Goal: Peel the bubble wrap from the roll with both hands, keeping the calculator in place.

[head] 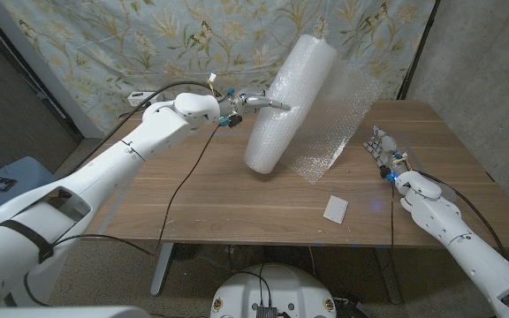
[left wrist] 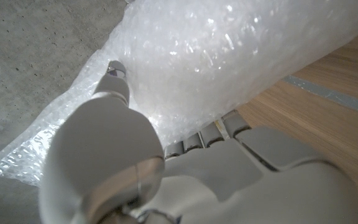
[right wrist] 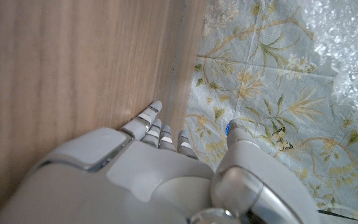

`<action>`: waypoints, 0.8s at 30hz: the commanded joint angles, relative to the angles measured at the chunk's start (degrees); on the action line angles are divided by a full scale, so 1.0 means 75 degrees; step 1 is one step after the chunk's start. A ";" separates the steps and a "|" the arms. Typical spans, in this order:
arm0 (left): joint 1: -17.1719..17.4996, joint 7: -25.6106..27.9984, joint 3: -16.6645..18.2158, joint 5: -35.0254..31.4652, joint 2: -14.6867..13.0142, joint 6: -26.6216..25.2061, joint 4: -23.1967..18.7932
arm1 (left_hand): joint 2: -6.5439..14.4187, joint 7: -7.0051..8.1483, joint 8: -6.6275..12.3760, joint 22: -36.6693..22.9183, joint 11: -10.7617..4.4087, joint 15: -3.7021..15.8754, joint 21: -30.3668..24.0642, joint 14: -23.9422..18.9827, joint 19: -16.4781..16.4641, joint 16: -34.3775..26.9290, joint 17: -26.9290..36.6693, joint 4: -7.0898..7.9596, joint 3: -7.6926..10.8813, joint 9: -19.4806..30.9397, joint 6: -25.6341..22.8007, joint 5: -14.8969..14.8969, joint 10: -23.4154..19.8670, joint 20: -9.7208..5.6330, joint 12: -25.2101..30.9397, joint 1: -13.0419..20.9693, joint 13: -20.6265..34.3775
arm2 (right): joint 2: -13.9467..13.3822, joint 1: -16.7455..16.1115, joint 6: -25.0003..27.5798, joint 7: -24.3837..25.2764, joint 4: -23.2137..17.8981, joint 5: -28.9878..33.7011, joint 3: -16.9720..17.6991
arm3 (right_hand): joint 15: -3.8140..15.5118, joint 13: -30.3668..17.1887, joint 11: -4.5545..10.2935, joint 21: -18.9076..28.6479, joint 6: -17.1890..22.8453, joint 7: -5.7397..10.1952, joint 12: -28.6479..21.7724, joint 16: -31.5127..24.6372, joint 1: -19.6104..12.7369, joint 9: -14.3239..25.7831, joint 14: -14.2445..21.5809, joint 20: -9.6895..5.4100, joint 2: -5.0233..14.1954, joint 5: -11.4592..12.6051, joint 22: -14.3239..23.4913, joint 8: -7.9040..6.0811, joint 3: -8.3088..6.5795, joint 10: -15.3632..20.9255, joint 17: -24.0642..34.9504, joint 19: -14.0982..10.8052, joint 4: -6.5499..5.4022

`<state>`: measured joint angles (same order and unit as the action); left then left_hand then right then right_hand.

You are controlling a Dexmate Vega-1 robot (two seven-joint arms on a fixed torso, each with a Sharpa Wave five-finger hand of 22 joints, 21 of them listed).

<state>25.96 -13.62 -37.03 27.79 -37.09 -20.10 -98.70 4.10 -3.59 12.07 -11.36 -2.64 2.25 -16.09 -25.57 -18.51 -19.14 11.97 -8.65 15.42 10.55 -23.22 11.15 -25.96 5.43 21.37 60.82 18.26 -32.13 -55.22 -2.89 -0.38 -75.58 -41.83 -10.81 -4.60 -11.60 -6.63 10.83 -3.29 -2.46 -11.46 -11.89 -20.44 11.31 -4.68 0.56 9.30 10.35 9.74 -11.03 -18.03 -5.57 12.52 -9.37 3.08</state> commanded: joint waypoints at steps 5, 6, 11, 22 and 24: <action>0.0740 0.0351 0.0546 0.0965 0.0386 0.0236 0.0174 | 0.0211 -0.0071 -0.0023 -0.0011 0.0060 -0.0024 0.0015 0.0041 0.0040 0.0085 -0.0031 -0.0113 0.0221 0.0037 0.0030 0.0186 0.0020 0.0014 -0.0042 0.0270 0.0056 | -0.0129 -0.0092 0.0197 -0.0065 -0.0187 0.0026 -0.0009 | -0.0021 -0.0035 -0.0013 0.0044 -0.0047 -0.0006 -0.0038 -0.0045 0.0065 0.0023 -0.0048 -0.0018 0.0031 0.0023 0.0022 -0.0053 -0.0050 -0.0043 0.0019 0.0031 0.0004; 0.0761 0.0319 0.0569 0.1041 0.0412 0.0237 0.0207 | 0.0209 -0.0068 -0.0022 -0.0011 0.0055 -0.0020 0.0014 0.0037 0.0038 0.0090 -0.0034 -0.0117 0.0227 0.0037 0.0026 0.0195 0.0015 0.0009 -0.0042 0.0278 0.0058 | -0.0135 -0.0100 0.0197 -0.0061 -0.0195 0.0030 -0.0006 | -0.0024 -0.0035 -0.0013 0.0043 -0.0045 -0.0005 -0.0037 -0.0045 0.0065 0.0023 -0.0048 -0.0018 0.0031 0.0023 0.0022 -0.0054 -0.0052 -0.0045 0.0019 0.0033 0.0004; 0.0781 0.0082 0.0631 0.1414 0.0559 0.0184 0.0476 | 0.0248 -0.0080 -0.0041 -0.0012 0.0091 -0.0052 0.0027 0.0088 0.0076 0.0145 -0.0037 -0.0116 0.0292 0.0037 0.0066 0.0269 0.0086 0.0018 -0.0088 0.0324 0.0068 | -0.0166 -0.0160 0.0221 -0.0048 -0.0250 0.0012 0.0037 | -0.0022 -0.0034 -0.0015 0.0042 -0.0044 -0.0004 -0.0038 -0.0046 0.0068 0.0023 -0.0048 -0.0016 0.0028 0.0021 0.0022 -0.0055 -0.0055 -0.0045 0.0019 0.0038 0.0008; 0.0807 -0.0138 0.0736 0.1860 0.0861 0.0304 0.0880 | 0.0236 -0.0090 -0.0043 -0.0014 0.0089 -0.0028 0.0031 0.0088 0.0095 0.0187 -0.0042 -0.0110 0.0335 0.0037 0.0065 0.0344 0.0087 -0.0008 -0.0109 0.0337 0.0083 | -0.0350 -0.0301 0.0112 -0.0049 -0.0579 0.0068 0.0226 | -0.0029 -0.0034 -0.0009 0.0039 -0.0027 -0.0017 -0.0039 -0.0049 0.0085 0.0023 -0.0049 -0.0011 0.0017 0.0017 0.0022 -0.0061 -0.0056 -0.0047 0.0020 0.0048 0.0008; 0.0818 -0.0201 0.0769 0.1979 0.0949 0.0345 0.1005 | 0.0230 -0.0086 -0.0042 -0.0014 0.0080 -0.0023 0.0031 0.0081 0.0096 0.0191 -0.0043 -0.0109 0.0338 0.0037 0.0064 0.0353 0.0080 -0.0010 -0.0109 0.0335 0.0085 | -0.0388 -0.0326 0.0032 -0.0068 -0.0664 0.0096 0.0277 | -0.0030 -0.0034 -0.0017 0.0038 -0.0016 -0.0015 -0.0038 -0.0047 0.0086 0.0023 -0.0056 -0.0011 0.0016 0.0016 0.0022 -0.0066 -0.0057 -0.0049 0.0019 0.0051 0.0009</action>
<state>31.45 -13.39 -32.47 38.73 -32.55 -18.38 -94.63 4.84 -4.19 11.85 -11.35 -2.03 2.04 -15.87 -24.95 -17.89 -17.96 11.45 -10.11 17.09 10.51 -22.60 13.36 -25.35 5.42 20.68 62.96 18.71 -33.84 -56.82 -1.53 -0.67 -78.33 -41.69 -10.03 -4.57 -11.60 -6.63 10.87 -3.30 -2.46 -11.46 -11.89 -20.44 11.31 -4.66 0.50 9.30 10.35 9.76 -11.26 -18.03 -5.57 12.54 -9.43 3.08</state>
